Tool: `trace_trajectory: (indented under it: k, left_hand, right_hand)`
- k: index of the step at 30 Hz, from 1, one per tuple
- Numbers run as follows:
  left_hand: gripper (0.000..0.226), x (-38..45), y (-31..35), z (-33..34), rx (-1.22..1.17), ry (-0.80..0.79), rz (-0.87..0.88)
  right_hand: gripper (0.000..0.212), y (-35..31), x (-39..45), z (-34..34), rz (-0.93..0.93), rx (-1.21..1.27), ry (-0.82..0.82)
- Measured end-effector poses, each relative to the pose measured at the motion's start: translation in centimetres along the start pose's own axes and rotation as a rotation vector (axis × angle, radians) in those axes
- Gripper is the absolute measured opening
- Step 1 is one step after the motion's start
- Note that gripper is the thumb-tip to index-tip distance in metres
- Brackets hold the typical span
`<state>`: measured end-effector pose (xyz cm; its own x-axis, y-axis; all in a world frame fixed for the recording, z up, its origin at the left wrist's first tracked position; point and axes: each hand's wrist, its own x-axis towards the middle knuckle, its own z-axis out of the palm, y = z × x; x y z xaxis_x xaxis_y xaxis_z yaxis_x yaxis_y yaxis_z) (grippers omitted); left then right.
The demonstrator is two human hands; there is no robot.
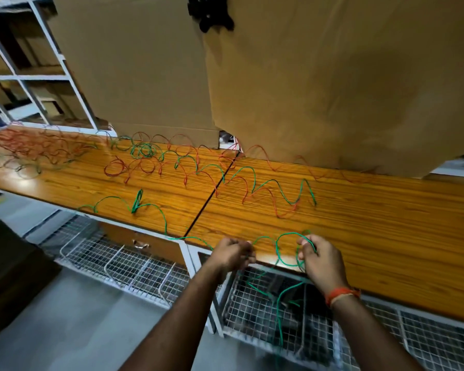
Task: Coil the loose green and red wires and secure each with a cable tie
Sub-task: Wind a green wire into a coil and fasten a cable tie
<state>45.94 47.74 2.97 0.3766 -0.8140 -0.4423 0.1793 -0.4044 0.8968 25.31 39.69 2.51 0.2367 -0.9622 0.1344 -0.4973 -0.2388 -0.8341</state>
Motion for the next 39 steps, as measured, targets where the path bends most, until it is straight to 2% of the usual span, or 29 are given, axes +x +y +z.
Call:
trace_trajectory:
  k: [4,13,19,24,28,30,34,36,39]
  left_hand:
    - [0.007,-2.5,-1.5,3.9,-0.115,-0.049,-0.007]
    - [0.008,-8.0,-3.4,9.0,-0.162,-0.099,0.099]
    - [0.010,-10.6,-4.3,10.0,-0.107,-0.067,0.156]
    - [0.006,-11.7,-4.3,10.7,-0.135,-0.053,0.062]
    - [0.007,-12.1,-4.2,10.7,-0.203,-0.142,0.043]
    - [0.008,-12.2,-3.9,10.5,-0.243,-0.182,0.076]
    - [0.021,-12.1,-3.4,9.5,-0.205,-0.171,0.162]
    - [0.024,-12.0,-3.3,8.7,-0.132,-0.157,0.204]
    - [0.026,-12.0,-2.9,7.8,-0.073,-0.181,0.229]
  right_hand:
    - [0.018,1.7,-2.3,-3.1,-0.029,-0.001,-0.004]
    - [0.022,4.5,-7.5,-8.8,-0.017,0.134,-0.025]
    - [0.021,4.1,-10.0,-10.3,-0.100,0.297,-0.188]
    - [0.032,2.5,-11.2,-11.1,-0.165,0.450,-0.361]
    - [0.016,2.6,-11.0,-11.3,-0.224,0.446,-0.393]
    - [0.013,2.5,-10.8,-11.2,-0.214,0.431,-0.350]
    - [0.015,2.2,-10.7,-10.8,-0.065,0.437,-0.224]
    - [0.029,2.7,-10.5,-10.7,0.000,0.344,-0.282]
    - [0.046,2.9,-10.9,-11.0,0.040,0.116,-0.499]
